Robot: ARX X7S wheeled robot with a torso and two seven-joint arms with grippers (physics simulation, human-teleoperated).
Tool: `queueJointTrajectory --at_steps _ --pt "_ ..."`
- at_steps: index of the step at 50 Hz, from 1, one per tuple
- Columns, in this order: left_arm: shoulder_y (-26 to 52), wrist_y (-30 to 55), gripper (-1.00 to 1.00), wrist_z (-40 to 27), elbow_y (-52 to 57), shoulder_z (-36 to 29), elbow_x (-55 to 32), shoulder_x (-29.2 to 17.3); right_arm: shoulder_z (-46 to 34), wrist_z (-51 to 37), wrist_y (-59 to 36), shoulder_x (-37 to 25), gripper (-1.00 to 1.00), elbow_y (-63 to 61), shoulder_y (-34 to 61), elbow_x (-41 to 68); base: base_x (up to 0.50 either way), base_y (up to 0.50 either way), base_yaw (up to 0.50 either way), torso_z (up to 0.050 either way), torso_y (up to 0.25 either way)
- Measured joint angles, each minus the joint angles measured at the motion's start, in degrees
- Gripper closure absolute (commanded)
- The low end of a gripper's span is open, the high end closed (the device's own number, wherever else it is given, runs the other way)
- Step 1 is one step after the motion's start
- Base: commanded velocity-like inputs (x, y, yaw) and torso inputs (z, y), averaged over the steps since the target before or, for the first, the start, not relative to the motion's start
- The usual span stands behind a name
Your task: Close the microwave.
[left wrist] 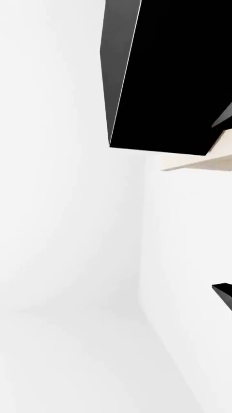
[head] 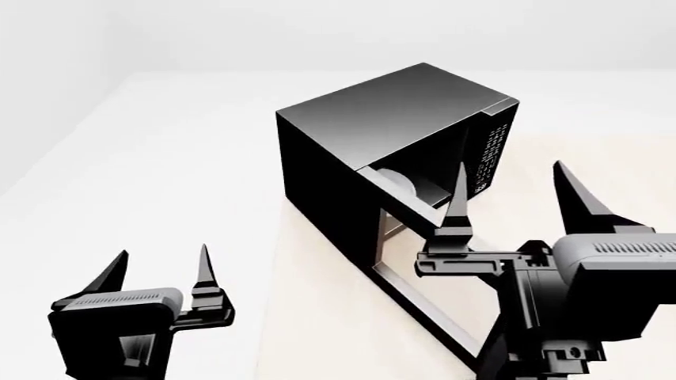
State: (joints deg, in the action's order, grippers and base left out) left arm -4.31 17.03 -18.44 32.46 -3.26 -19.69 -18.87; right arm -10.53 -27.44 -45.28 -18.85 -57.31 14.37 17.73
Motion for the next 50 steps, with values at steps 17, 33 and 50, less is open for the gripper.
queueJointTrajectory --at_steps 17,33,50 --pt "0.3 0.0 -1.0 -0.4 -0.2 0.2 -0.4 -0.3 -0.5 -1.0 -3.1 0.2 -1.0 -1.3 2.1 3.8 0.0 0.0 0.0 0.0 0.0" --pt "0.5 0.0 -1.0 -0.7 -0.5 0.1 -0.6 -0.5 -0.7 -3.9 -6.2 -0.9 -1.0 -2.1 4.5 13.3 0.0 0.0 0.0 0.0 0.0" --pt "0.7 -0.2 -1.0 -1.0 -0.9 -0.1 -0.9 -0.6 -3.3 -10.9 -8.6 -3.5 -1.0 -2.1 8.3 25.3 0.0 0.0 0.0 0.0 0.0"
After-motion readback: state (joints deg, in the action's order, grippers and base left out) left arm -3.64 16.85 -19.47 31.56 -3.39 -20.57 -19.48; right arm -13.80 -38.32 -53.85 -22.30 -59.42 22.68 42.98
